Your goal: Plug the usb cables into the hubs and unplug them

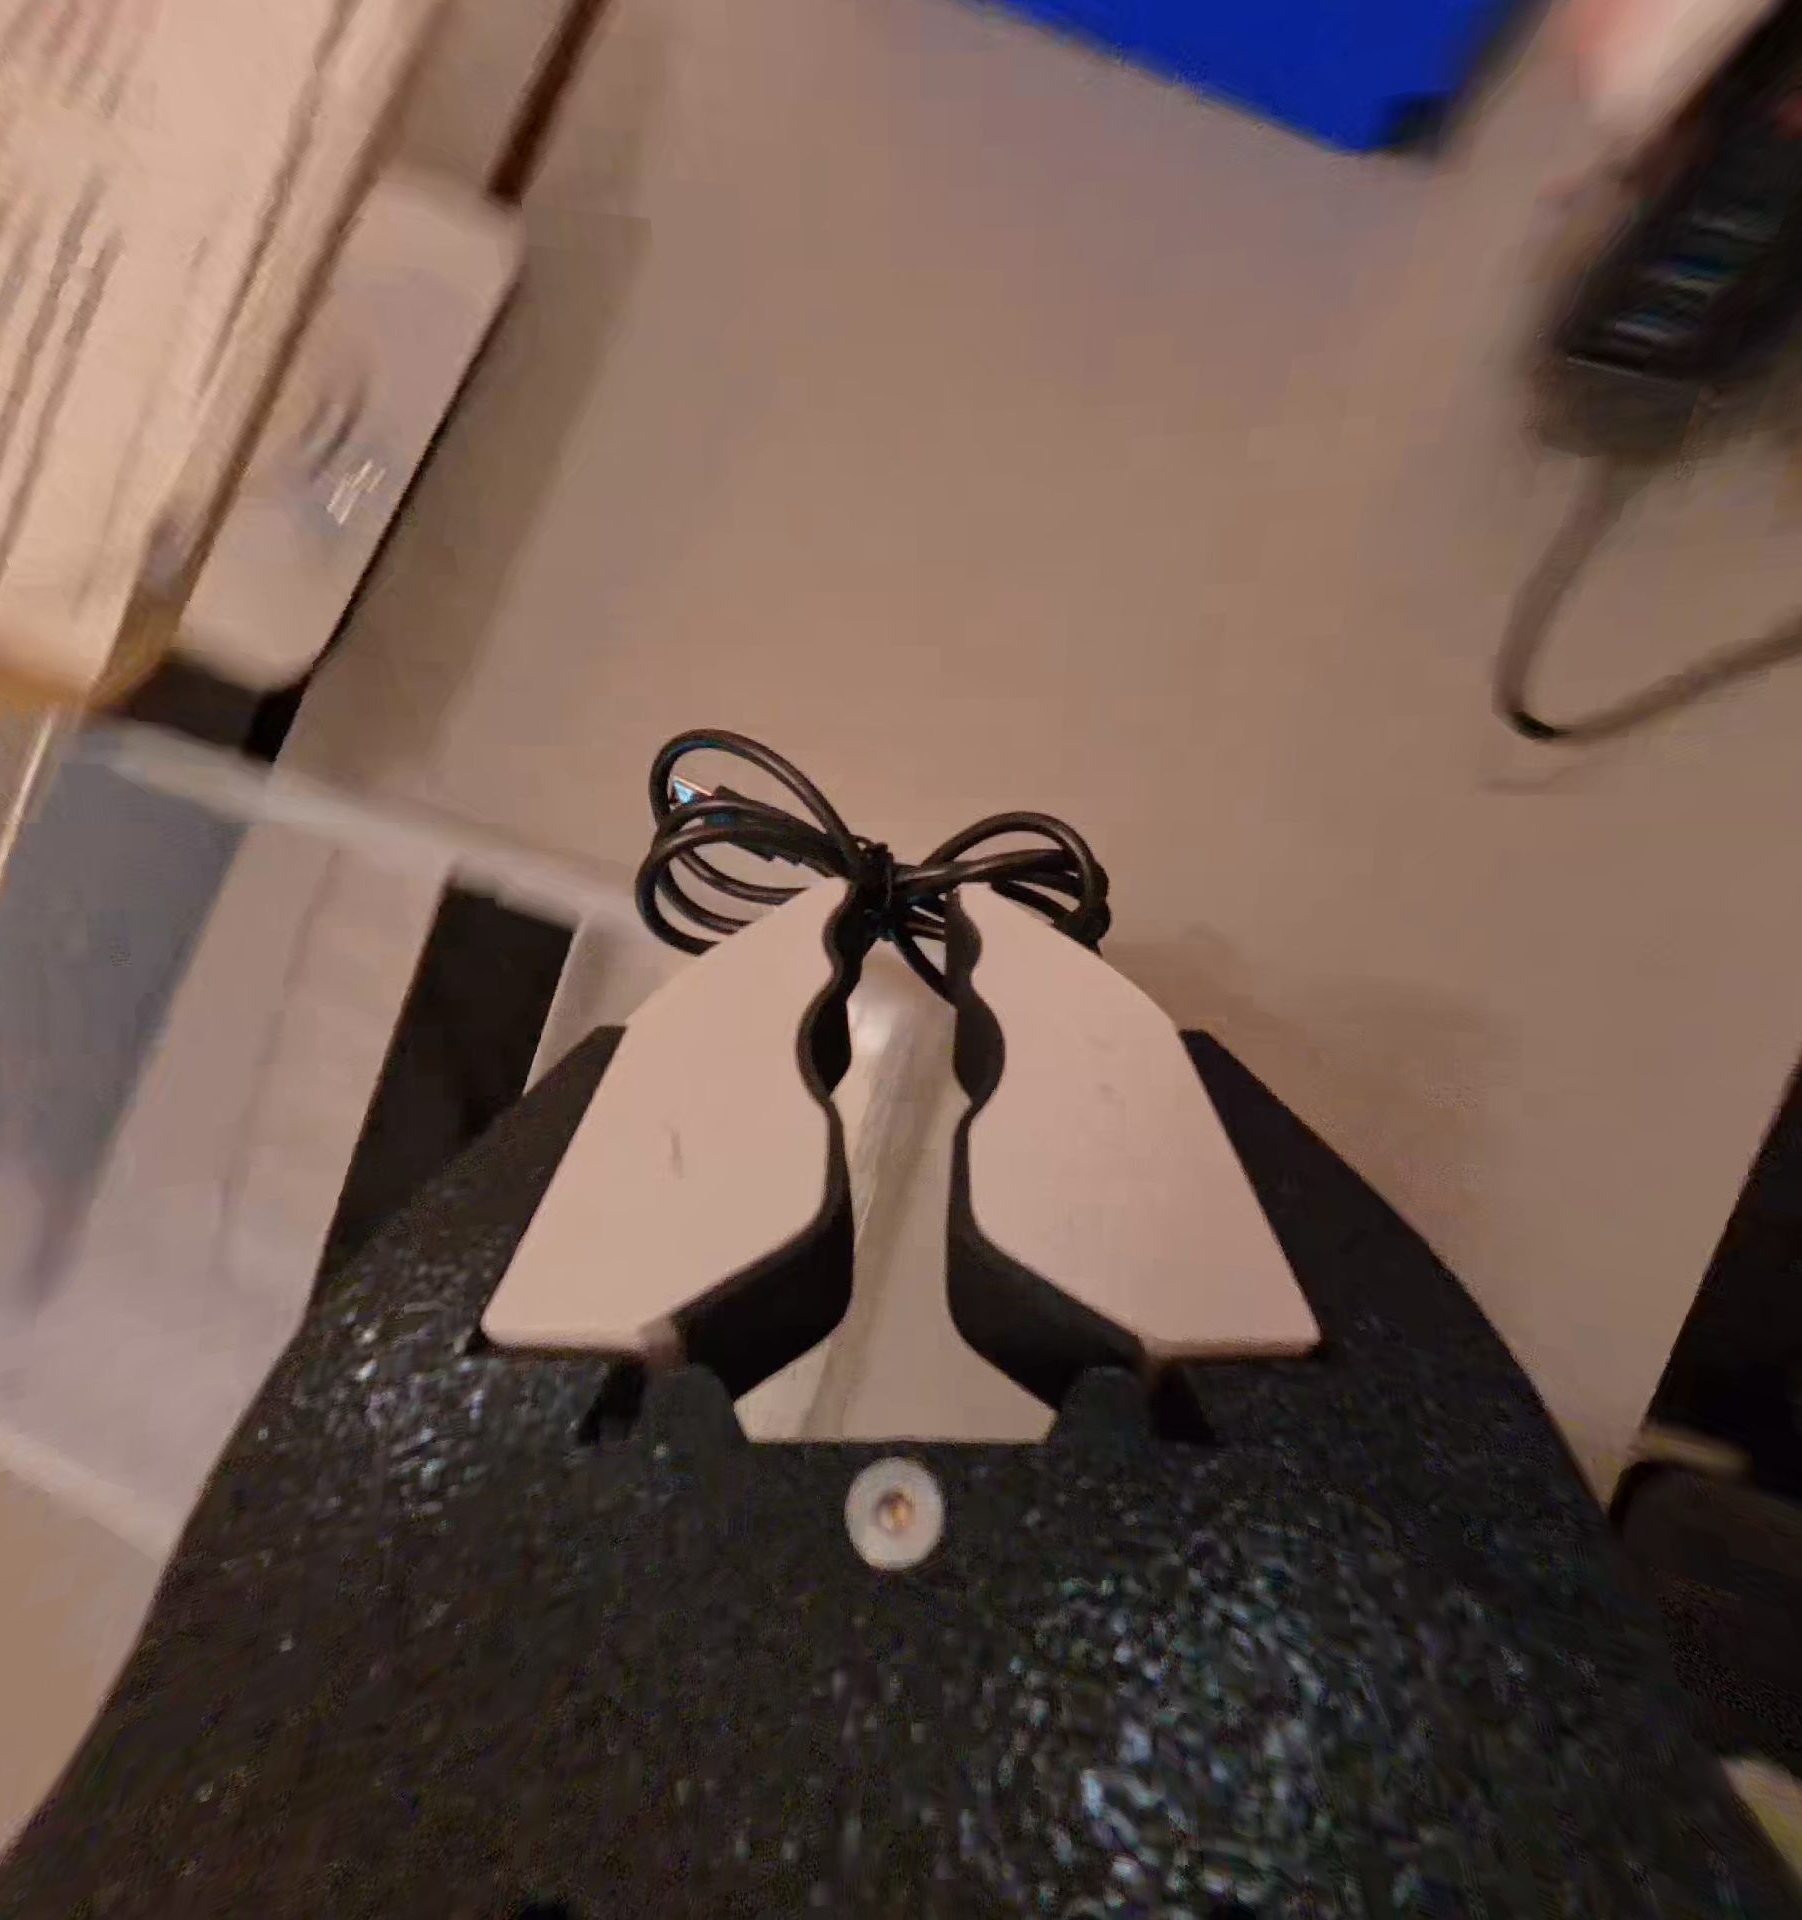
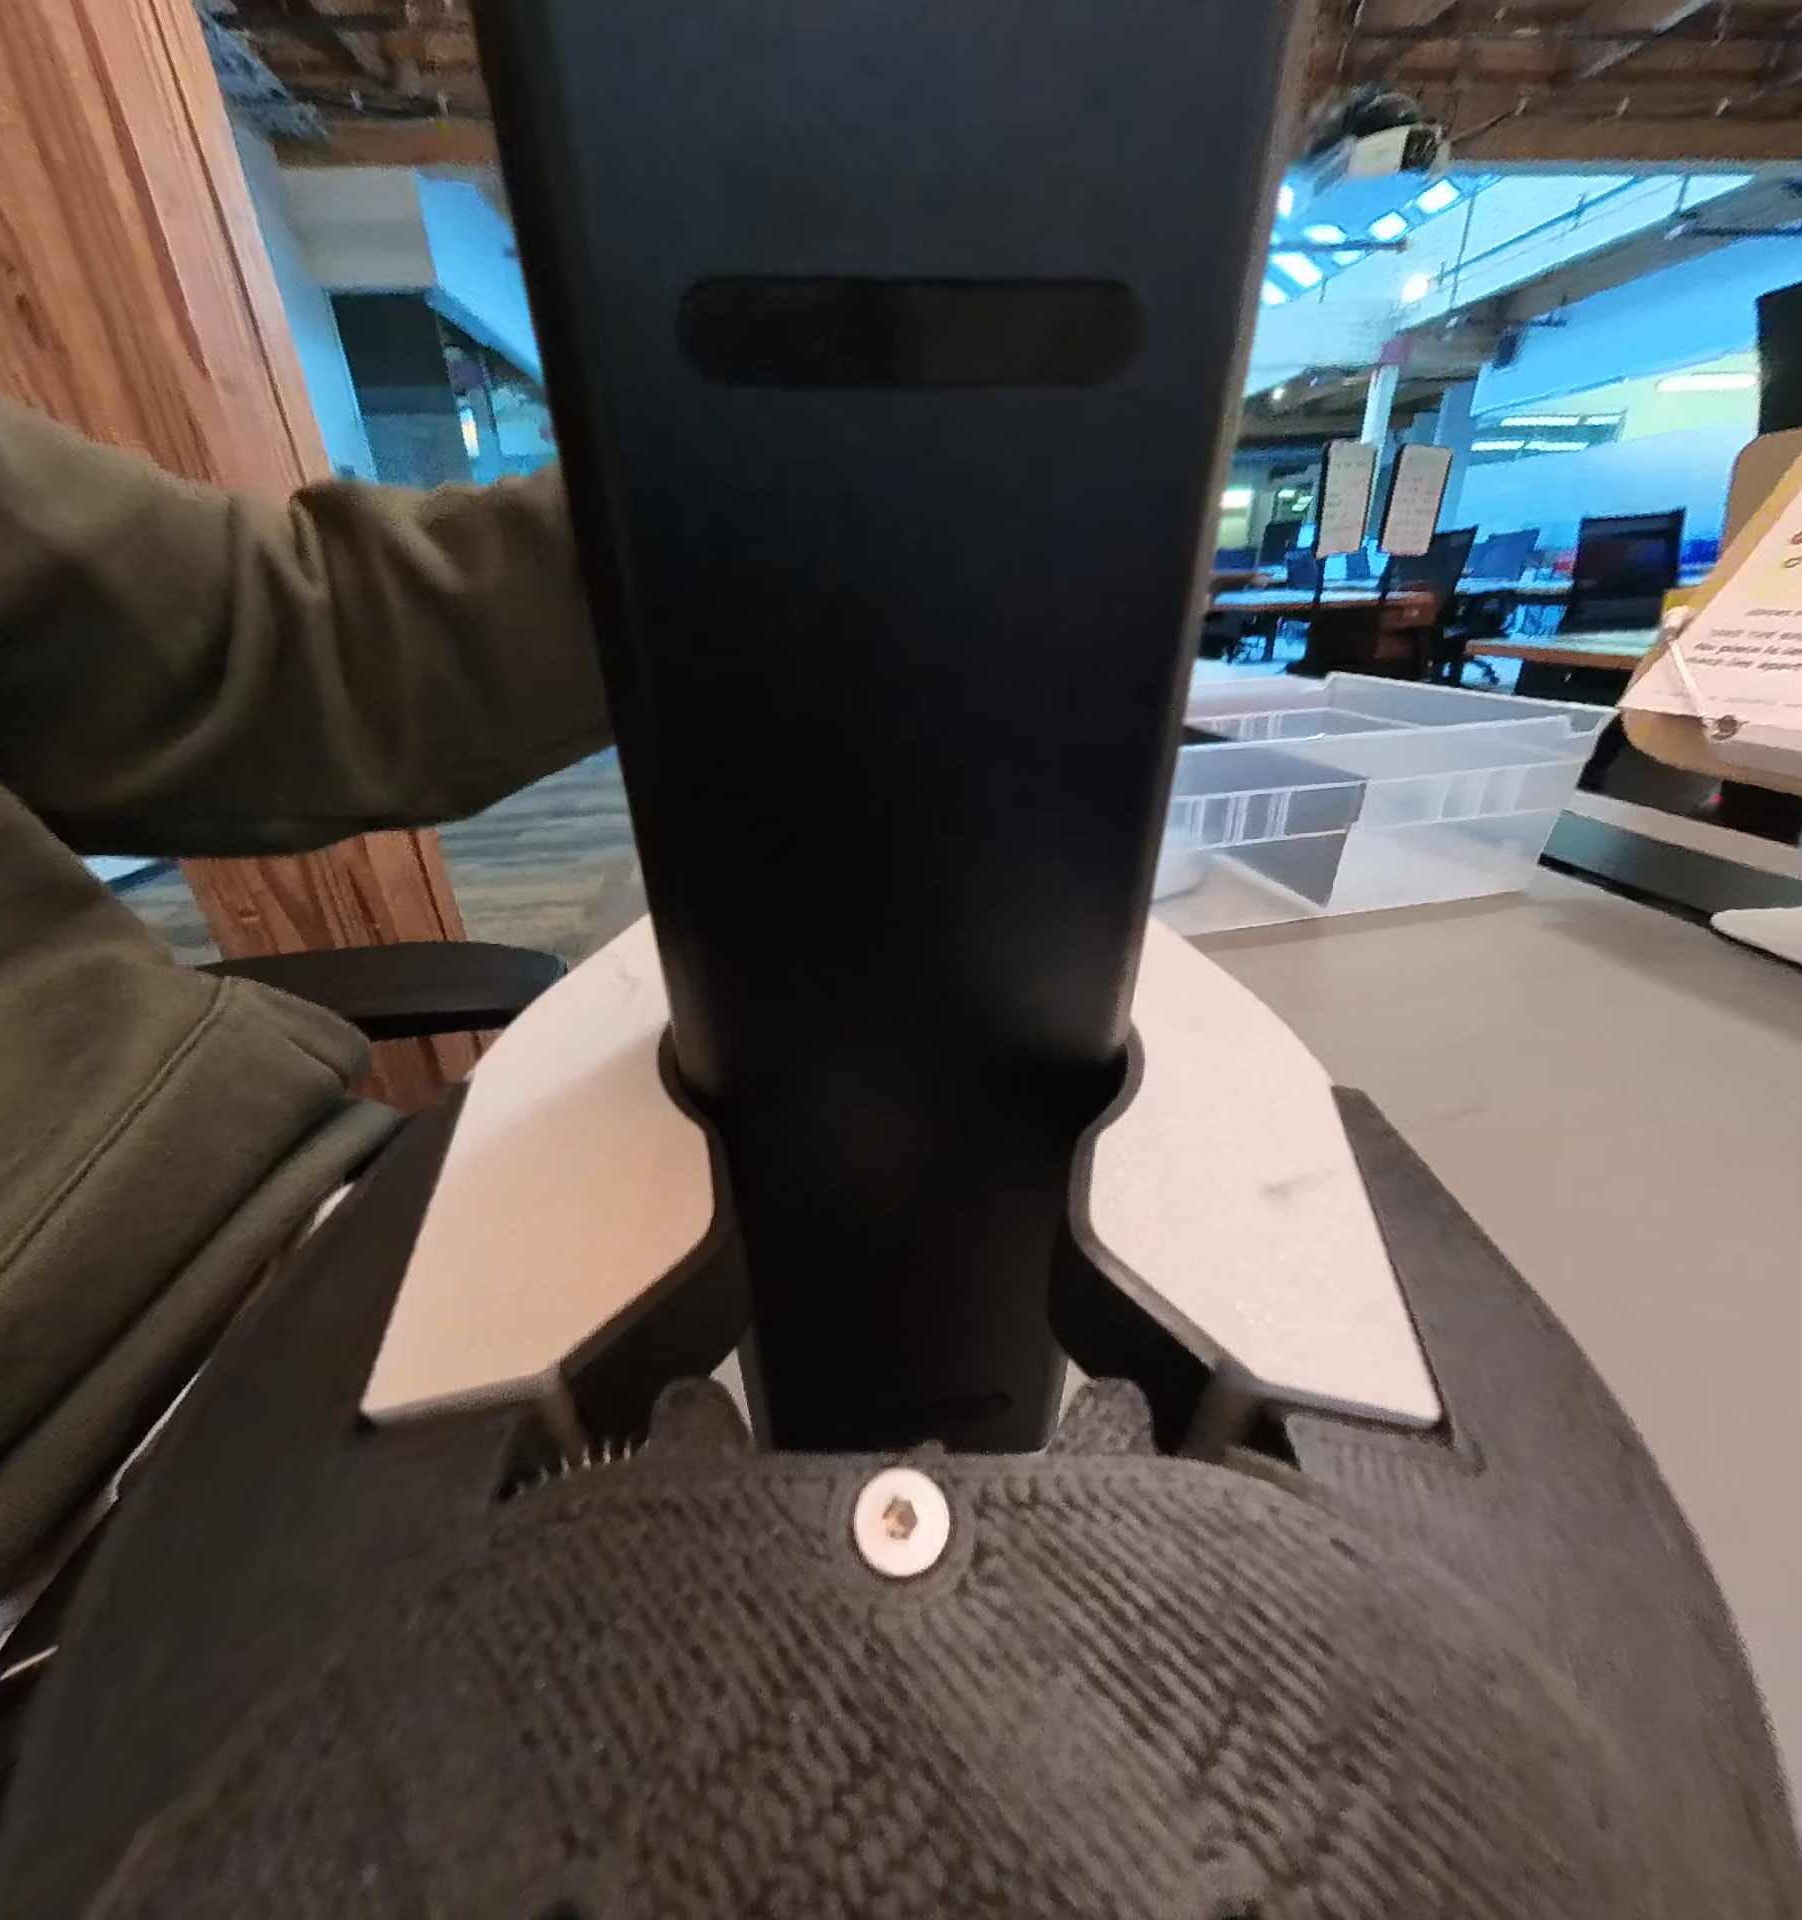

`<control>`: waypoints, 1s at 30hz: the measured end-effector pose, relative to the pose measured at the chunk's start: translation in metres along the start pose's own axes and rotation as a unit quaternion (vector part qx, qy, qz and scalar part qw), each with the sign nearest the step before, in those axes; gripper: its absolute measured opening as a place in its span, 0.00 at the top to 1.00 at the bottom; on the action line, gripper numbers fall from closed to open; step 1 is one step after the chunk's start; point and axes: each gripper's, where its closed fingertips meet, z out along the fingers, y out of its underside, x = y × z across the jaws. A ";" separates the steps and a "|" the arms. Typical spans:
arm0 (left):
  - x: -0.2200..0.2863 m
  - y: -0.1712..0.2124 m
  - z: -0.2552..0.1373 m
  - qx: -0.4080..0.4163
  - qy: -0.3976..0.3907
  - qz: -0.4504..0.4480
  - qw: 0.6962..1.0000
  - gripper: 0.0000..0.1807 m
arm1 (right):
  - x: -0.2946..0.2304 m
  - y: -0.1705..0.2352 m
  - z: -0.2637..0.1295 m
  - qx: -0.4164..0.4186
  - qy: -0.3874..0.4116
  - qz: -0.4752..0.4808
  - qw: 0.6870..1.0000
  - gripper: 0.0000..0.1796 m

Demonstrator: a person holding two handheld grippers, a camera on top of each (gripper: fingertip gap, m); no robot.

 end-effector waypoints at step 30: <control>0.137 0.085 0.075 -0.058 0.016 0.134 0.989 0.80 | -0.001 -0.003 -0.004 0.012 -0.003 0.003 1.000 0.59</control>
